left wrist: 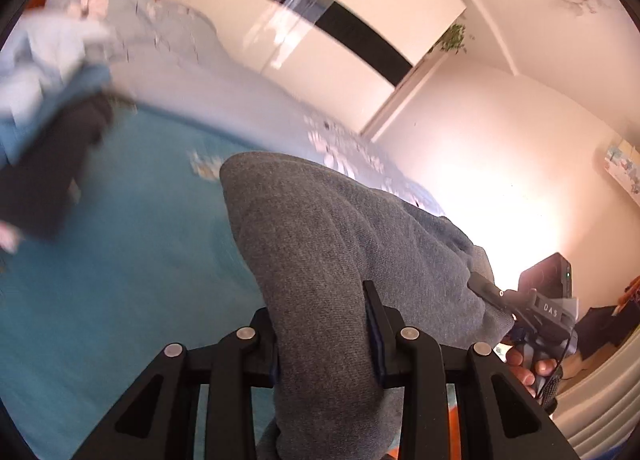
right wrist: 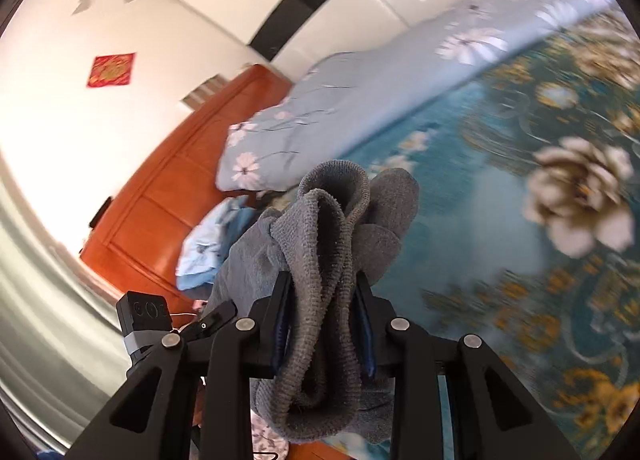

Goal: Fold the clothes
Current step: 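Carry the folded sweatpants with both tools onto the clothes stack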

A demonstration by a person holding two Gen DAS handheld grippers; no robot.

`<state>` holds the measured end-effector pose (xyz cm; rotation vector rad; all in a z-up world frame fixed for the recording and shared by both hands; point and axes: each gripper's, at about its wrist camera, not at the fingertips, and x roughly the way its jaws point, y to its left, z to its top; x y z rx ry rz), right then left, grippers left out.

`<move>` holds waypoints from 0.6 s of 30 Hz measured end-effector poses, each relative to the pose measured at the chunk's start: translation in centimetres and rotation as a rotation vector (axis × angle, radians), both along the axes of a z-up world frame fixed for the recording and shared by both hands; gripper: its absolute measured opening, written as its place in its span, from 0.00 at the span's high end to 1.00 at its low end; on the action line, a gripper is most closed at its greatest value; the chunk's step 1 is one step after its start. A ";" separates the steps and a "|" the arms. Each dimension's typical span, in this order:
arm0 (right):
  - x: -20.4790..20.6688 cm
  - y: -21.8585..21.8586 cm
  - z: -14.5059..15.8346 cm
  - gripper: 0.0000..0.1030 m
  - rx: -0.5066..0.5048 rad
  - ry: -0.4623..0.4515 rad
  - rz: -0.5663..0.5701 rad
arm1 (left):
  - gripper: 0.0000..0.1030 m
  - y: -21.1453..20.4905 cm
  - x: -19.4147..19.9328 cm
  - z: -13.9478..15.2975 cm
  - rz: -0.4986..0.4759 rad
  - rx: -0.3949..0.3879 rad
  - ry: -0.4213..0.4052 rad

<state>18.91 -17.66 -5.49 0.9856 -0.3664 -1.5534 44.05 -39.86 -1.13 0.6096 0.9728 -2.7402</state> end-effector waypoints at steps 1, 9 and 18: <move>0.4 -1.6 0.8 0.70 -0.022 0.005 0.023 | 0.66 -1.3 1.0 1.2 0.012 -0.019 0.014; 4.8 -17.3 5.9 0.70 -0.142 0.019 0.231 | 0.66 -13.1 8.6 9.5 0.169 -0.253 0.018; 9.5 -34.0 7.7 0.70 -0.175 0.016 0.359 | 0.66 -26.9 15.4 13.5 0.258 -0.374 -0.036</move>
